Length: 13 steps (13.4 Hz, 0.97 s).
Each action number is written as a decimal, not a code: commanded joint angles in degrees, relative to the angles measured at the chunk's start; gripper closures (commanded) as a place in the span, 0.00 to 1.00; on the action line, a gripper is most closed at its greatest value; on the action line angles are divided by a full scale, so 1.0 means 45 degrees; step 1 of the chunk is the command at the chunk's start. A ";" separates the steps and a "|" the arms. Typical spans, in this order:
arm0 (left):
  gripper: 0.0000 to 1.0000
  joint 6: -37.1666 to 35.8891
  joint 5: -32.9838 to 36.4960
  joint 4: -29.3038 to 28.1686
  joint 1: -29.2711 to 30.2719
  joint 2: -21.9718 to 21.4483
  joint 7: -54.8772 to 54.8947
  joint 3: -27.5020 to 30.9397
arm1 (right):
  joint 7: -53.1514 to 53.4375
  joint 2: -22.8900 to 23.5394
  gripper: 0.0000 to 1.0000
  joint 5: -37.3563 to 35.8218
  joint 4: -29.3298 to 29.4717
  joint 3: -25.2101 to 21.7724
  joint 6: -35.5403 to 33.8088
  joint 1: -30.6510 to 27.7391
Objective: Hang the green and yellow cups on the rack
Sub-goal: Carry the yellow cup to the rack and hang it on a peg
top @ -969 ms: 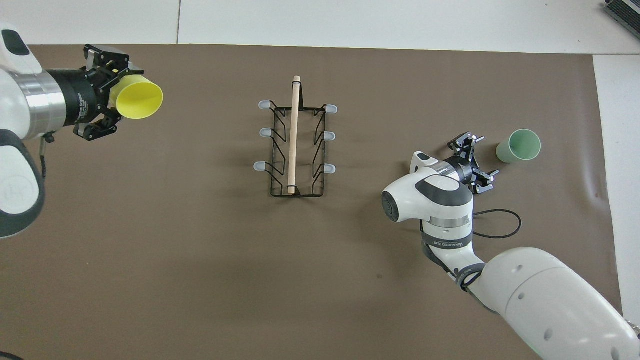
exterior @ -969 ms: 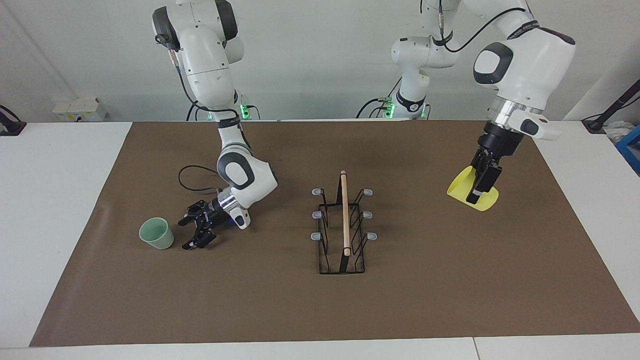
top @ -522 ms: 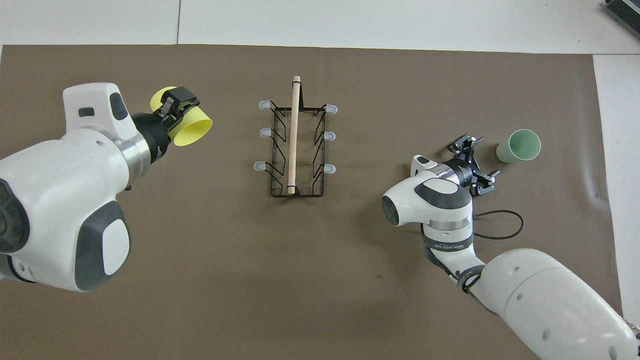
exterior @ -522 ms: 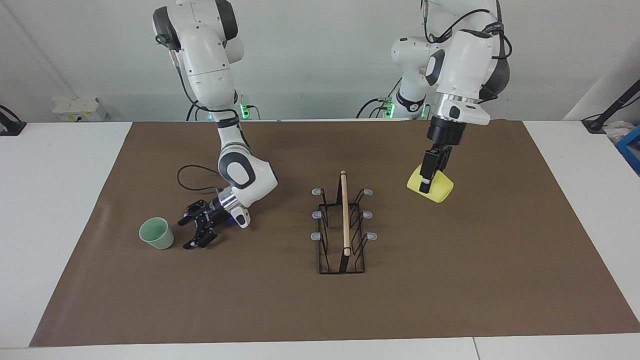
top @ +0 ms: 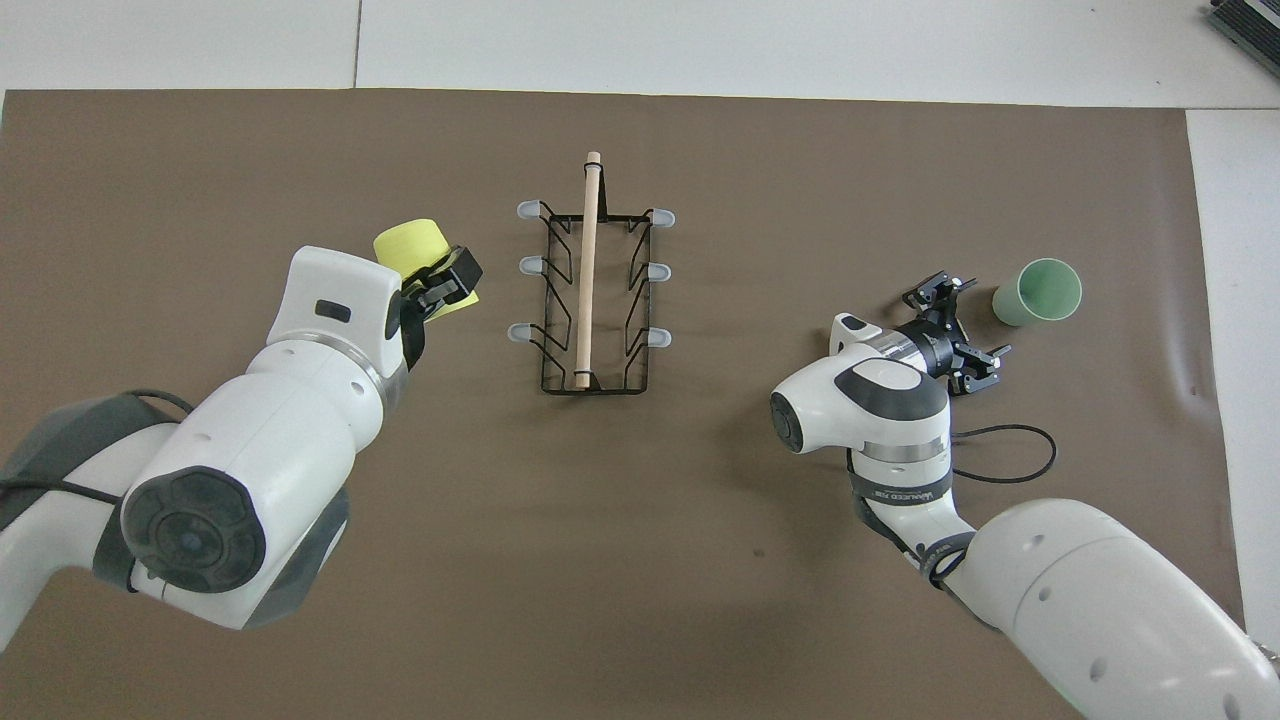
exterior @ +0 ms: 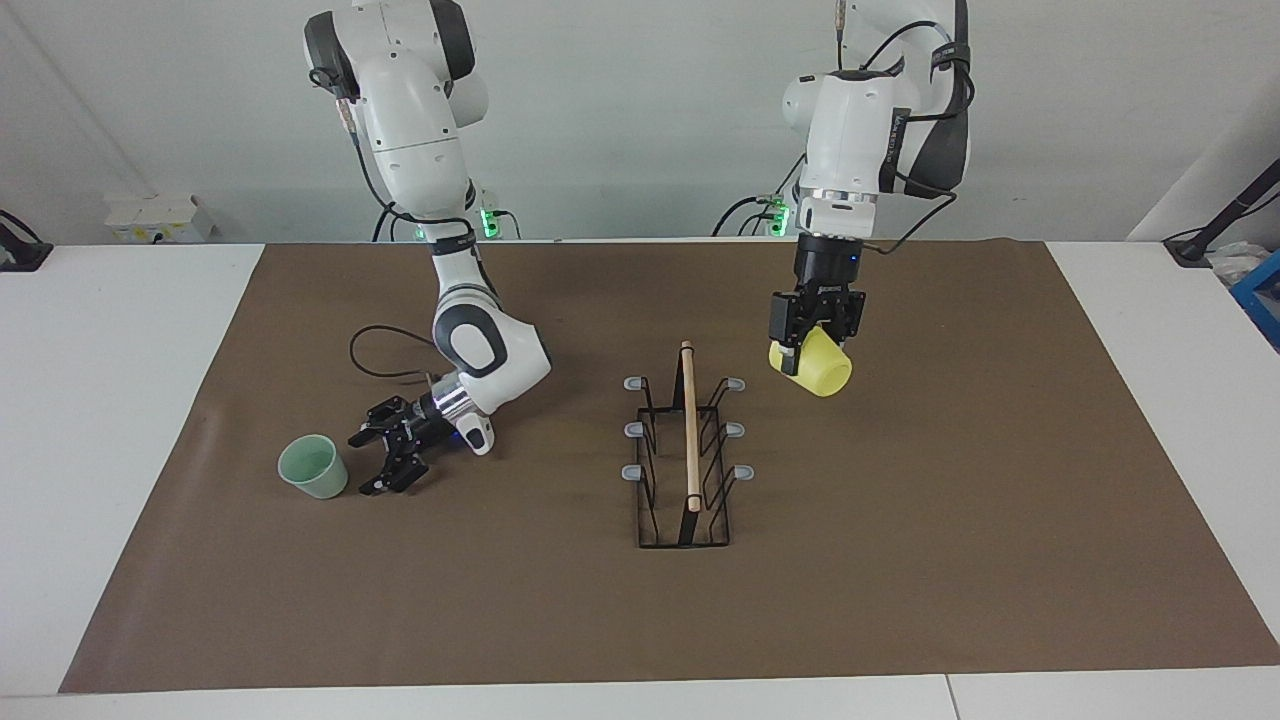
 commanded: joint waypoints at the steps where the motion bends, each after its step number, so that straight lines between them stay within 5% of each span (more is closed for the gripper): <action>1: 1.00 0.0596 0.1549 -0.0565 -0.0056 -0.0156 -0.0104 -0.0163 | -0.0795 -0.0657 0.00 -0.0411 -0.0437 0.0128 -0.0066 -0.0330; 13: 1.00 0.3895 0.2082 -0.0722 -0.0095 0.1660 -0.0183 -0.0476 | -0.0836 -0.0775 0.00 -0.0605 -0.0594 0.0108 0.0110 -0.0682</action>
